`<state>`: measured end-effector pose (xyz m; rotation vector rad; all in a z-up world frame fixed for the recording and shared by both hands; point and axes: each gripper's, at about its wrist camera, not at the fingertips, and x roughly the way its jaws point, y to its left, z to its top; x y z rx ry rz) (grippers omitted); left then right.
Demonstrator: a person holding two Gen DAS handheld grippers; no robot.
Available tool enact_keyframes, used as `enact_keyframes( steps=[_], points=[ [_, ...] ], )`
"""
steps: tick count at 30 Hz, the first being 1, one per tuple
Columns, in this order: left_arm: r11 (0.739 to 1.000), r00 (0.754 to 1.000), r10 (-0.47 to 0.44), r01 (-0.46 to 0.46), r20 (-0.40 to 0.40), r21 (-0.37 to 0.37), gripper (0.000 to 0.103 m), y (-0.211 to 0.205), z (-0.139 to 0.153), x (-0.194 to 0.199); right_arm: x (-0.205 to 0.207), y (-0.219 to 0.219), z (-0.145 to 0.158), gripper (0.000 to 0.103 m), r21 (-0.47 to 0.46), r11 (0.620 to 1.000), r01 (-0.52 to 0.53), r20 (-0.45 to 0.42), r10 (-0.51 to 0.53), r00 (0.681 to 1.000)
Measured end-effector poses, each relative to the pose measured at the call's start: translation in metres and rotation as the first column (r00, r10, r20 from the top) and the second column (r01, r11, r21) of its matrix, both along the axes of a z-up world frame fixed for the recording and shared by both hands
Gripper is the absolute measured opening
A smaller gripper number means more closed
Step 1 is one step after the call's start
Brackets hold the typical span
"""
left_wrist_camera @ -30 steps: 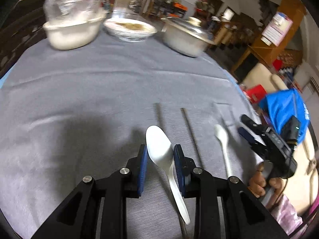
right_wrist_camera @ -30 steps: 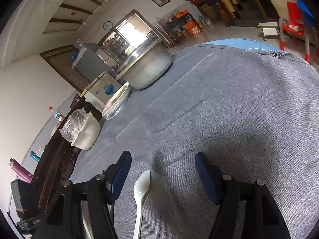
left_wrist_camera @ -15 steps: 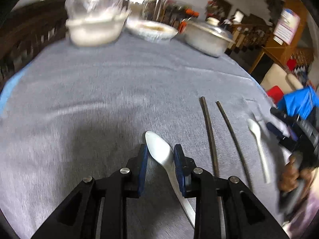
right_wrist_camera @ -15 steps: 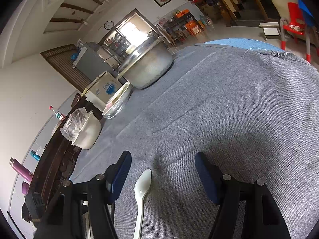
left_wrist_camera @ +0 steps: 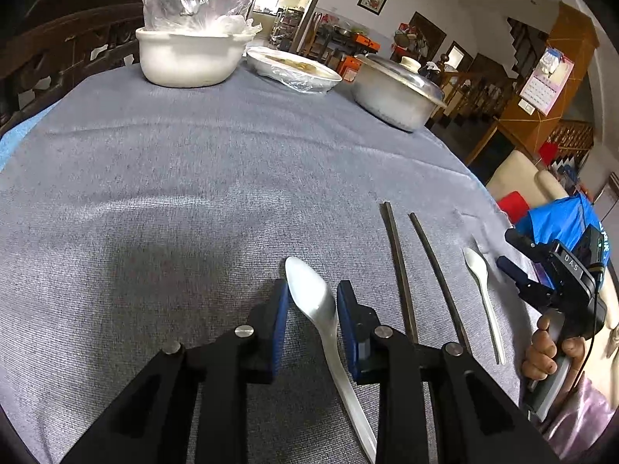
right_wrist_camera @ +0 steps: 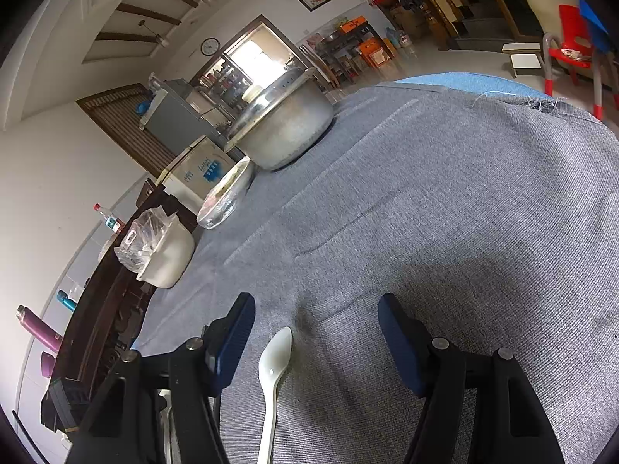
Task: Organize utensils
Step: 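Lift both white spoons off the cloth with both grippers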
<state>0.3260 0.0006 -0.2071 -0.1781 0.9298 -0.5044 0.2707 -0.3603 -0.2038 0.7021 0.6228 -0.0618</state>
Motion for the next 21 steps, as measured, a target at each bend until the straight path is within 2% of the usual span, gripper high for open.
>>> enact_keyframes(
  steps=[5,8,10,12,14,17,20,21],
  points=[
    [0.998,1.0,-0.007,0.005,0.022,0.068,0.027,-0.011,0.002,0.001,0.003,0.006,0.002,0.069,-0.041,0.999,-0.003,-0.036,0.001,0.999],
    [0.994,0.999,-0.025,0.022,0.033,0.106,0.029,-0.017,0.003,0.002,0.011,0.024,0.008,0.069,-0.145,0.988,-0.058,-0.112,0.042,0.993],
    [0.986,0.998,-0.047,0.039,0.05,0.16,0.031,-0.025,0.004,0.002,0.017,0.035,0.012,0.068,-0.151,0.981,-0.124,-0.164,0.099,0.982],
    [0.964,0.993,-0.095,0.073,0.074,0.254,0.036,-0.04,0.005,0.002,0.023,0.045,0.021,0.068,-0.154,0.975,-0.162,-0.194,0.131,0.972],
    [0.932,0.986,-0.145,0.107,0.087,0.347,0.042,-0.055,0.005,0.0,0.03,0.054,0.034,0.068,-0.193,0.961,-0.198,-0.217,0.155,0.964],
    [0.939,0.989,-0.143,0.124,0.037,0.32,0.042,-0.051,0.007,0.009,0.048,0.071,0.046,0.068,-0.253,0.927,-0.277,-0.322,0.189,0.928],
    [0.95,0.989,-0.147,0.142,-0.002,0.277,0.042,-0.043,0.009,0.018,0.066,0.085,0.038,0.067,-0.317,0.879,-0.356,-0.495,0.167,0.853],
    [0.949,0.988,-0.152,0.149,-0.009,0.28,0.042,-0.042,0.009,0.02,0.069,0.085,0.034,0.062,-0.317,0.874,-0.369,-0.527,0.161,0.835]
  ],
)
